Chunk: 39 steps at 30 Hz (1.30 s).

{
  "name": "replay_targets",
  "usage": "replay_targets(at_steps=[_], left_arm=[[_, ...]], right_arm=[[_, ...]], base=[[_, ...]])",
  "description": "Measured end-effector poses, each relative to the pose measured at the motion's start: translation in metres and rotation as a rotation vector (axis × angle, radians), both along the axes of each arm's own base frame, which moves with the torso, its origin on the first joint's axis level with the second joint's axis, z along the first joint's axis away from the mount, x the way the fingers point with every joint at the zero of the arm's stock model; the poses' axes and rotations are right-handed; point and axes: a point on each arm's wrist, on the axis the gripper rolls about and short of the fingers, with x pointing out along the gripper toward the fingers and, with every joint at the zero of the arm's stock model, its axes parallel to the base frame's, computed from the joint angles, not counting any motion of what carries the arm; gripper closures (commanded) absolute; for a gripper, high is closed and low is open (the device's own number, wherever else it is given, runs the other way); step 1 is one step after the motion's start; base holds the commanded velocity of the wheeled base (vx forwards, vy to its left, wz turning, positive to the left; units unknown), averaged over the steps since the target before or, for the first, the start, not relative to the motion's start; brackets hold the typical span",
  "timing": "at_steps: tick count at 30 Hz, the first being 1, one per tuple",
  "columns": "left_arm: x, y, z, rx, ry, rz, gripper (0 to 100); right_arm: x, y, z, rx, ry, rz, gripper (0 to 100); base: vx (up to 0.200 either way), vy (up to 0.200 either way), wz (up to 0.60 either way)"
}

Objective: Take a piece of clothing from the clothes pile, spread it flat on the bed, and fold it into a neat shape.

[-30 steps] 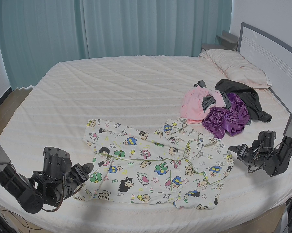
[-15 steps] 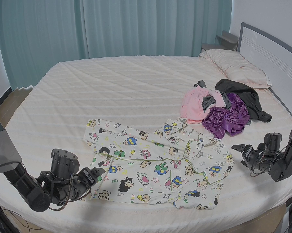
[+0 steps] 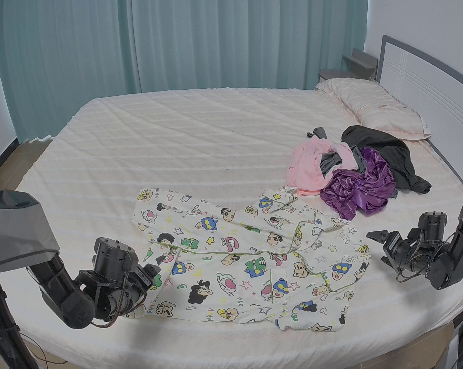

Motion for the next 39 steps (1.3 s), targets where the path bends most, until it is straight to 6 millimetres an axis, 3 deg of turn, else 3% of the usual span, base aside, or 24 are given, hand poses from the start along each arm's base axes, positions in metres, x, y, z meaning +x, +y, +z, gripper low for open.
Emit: replay_targets(at_steps=[6,10,16,23,29,39], left_arm=[[0.02,0.014,-0.006,0.0,-0.023,0.093,0],[0.04,0.034,0.0,-0.1,-0.123,0.237,0],[0.051,0.054,0.008,-0.201,-0.209,0.367,0],[0.047,0.075,0.002,-0.158,-0.157,0.428,0],[0.041,0.076,0.006,-0.159,-0.151,0.406,0],[0.003,0.074,0.005,-0.016,-0.046,0.058,0]], right_arm=[[-0.001,0.001,0.0,0.0,0.003,0.003,0],[-0.001,0.001,0.0,0.001,0.003,0.004,0],[-0.001,0.001,-0.001,0.0,0.004,0.005,0],[-0.001,0.001,-0.001,0.001,0.006,0.004,0],[-0.001,0.001,-0.002,0.001,0.007,0.004,0],[-0.001,0.002,-0.002,-0.001,0.008,0.006,0]], base=[[0.0,0.0,0.0],[0.0,0.0,0.0],[0.0,0.0,0.0],[0.0,0.0,0.0],[0.0,0.0,0.0],[0.0,0.0,0.0]])
